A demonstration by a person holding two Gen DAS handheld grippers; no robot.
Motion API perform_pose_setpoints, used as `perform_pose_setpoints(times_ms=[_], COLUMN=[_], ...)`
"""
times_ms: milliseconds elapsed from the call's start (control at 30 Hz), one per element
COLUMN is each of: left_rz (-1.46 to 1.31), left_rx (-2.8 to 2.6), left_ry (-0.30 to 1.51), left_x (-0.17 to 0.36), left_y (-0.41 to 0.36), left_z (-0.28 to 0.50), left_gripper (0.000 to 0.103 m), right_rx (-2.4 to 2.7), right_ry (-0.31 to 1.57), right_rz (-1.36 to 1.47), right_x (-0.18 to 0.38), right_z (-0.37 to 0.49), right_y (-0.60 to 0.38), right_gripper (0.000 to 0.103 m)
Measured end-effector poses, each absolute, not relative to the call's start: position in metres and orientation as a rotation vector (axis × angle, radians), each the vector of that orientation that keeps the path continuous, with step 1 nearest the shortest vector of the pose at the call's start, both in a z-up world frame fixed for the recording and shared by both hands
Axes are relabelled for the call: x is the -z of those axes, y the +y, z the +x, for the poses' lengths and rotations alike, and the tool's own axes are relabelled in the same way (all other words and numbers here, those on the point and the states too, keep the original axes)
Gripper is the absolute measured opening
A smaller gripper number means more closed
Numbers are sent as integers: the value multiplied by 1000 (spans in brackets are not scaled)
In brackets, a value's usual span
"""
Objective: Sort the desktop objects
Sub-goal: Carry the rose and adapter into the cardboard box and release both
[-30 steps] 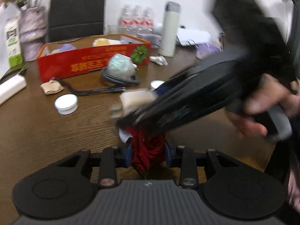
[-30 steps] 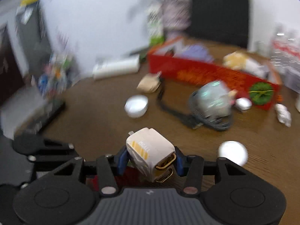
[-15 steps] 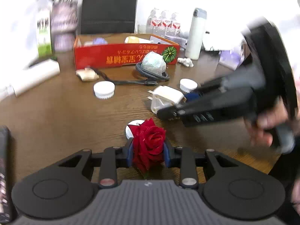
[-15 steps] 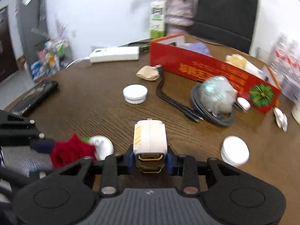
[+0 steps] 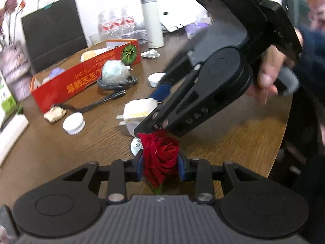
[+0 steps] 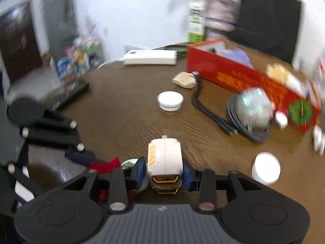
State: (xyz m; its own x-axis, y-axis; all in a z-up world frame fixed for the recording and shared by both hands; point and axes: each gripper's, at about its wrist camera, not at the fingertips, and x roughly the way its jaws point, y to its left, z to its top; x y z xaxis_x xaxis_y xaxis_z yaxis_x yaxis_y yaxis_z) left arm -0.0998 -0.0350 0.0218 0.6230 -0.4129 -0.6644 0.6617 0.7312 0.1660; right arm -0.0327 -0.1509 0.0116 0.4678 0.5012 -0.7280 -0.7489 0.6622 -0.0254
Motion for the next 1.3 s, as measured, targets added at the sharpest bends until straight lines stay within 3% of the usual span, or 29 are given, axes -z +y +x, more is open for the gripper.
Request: perform_pose_setpoints(times_ms=[267,567,667,733,800,867,967,1000,1033,1067,1300], left_rz=[510,52,5,11,-2,-31,-44,-49,-60,-76,-132], left_rx=[554,346,293,259,242,239,214,196,197,215,248], left_ry=[557,710,720,721,724,726,729,724,721,717,620], left_x=[-29,-27,-21,-23,-24,-24,-21,-21,-22,-24,-73], left_y=[-36,33,27,23,23,26,30,31,31,32,43], left_z=[-127,-83,-73,-70,-72,-71,-72,-72,-71,-71,-44], left_gripper=[31,32,41,59,69,70,63,41,38,37,35], right_rx=[-792,-653,-610,-568,-518,-469,-430,-430,-434,-436,-451], right_ry=[716,708,686,680,665,660,645,639,639,643,624], right_rz=[-505,-317,-285,-289,-274,-244,-203,-186,-168,-150,-55], right_x=[-15,-9,-6,-5,-3,-1,0,-1,-2,-1,-18], right_z=[-45,-47,-56,-63,-70,-75,-78,-77,-74,-70,-51], right_y=[-141,-161,-170,-174,-182,-191,-200,-201,-201,-201,-203], right_gripper=[35,31,31,31,31,31,32,35,35,31,30])
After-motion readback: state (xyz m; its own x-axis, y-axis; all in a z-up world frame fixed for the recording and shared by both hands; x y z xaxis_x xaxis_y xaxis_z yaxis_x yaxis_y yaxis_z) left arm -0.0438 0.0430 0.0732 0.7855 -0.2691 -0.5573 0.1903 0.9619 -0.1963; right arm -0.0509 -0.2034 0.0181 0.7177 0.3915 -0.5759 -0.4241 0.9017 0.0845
